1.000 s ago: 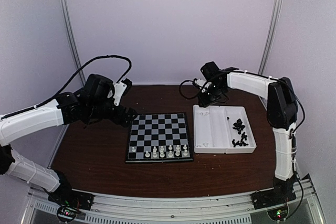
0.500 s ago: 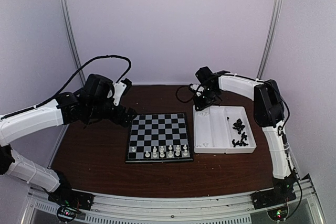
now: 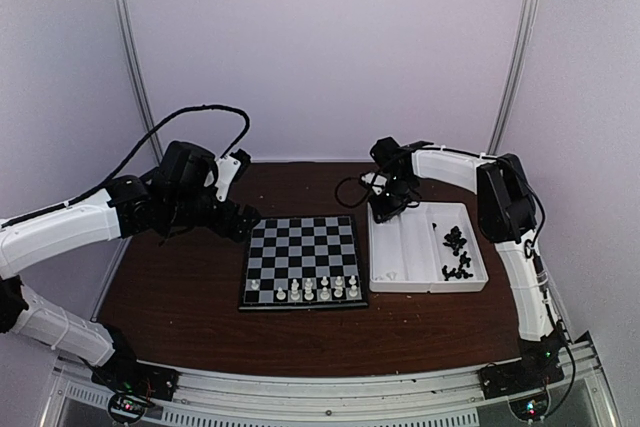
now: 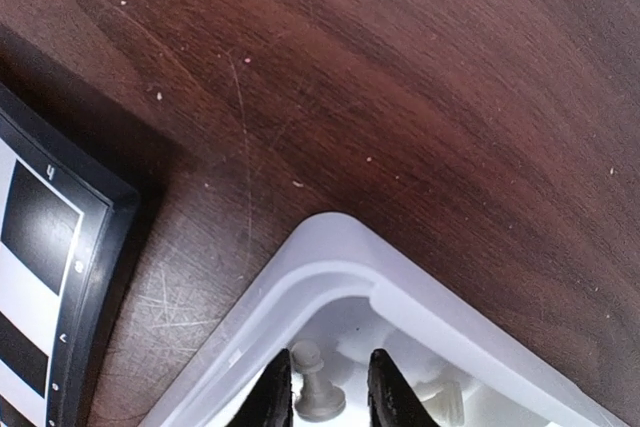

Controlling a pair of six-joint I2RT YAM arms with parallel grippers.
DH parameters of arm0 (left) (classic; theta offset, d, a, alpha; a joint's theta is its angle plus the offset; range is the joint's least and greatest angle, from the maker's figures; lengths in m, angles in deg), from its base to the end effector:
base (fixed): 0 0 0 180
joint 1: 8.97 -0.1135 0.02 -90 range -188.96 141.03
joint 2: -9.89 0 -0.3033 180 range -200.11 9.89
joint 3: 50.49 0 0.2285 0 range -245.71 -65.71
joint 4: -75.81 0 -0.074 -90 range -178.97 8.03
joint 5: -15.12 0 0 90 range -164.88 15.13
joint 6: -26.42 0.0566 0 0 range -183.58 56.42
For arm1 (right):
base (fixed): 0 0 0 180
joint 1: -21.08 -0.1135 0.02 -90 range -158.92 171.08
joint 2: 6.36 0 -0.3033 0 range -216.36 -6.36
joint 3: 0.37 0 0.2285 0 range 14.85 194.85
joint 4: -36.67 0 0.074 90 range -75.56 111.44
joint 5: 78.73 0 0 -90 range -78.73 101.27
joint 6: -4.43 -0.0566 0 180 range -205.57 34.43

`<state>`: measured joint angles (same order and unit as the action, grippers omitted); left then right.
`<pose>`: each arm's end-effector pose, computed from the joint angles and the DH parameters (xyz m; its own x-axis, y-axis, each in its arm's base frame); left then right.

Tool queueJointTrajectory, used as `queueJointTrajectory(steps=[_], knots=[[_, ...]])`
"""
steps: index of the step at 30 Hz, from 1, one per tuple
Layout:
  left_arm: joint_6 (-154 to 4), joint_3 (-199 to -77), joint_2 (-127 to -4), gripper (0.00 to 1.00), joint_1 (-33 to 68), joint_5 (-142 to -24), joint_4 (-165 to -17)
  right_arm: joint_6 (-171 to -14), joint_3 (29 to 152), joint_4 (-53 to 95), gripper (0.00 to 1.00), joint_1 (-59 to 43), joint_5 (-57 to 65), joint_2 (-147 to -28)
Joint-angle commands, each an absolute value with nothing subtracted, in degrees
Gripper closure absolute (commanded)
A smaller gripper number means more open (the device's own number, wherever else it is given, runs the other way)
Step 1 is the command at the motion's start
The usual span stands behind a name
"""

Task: Set up the chess pieces on the board
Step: Pick up the chess piece from the storage box.

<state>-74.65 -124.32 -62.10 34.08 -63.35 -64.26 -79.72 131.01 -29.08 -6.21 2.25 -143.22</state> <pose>0.1952 -0.1668 0.3294 -0.5488 0.2552 -0.7961 0.4570 0.8889 -0.0301 0.4497 0.2420 0.1761 -0.7863 -0.5190 -0.3352 -0.5808 0.8059 0.1149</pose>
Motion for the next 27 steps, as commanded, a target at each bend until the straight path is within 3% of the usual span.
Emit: queueJointTrajectory(steps=[1,7,19,27], knots=[[-74.96,-124.51,-61.57,0.02,33.57,-63.23,-65.31,-78.02,130.80,-31.71,0.75,-6.46,4.47,-143.46],[-74.97,-124.99,-61.91,0.02,33.57,-63.60,-65.33,-77.78,129.84,-33.26,0.84,-6.52,6.21,-142.12],[-74.93,-125.56,-62.56,0.02,33.57,-64.44,-65.22,-81.09,119.00,-28.74,0.84,-7.27,2.89,-127.48],[-76.27,-125.28,-63.72,0.02,33.57,-68.21,-68.05,-82.14,110.25,-21.74,0.84,-9.38,-10.34,-117.36]])
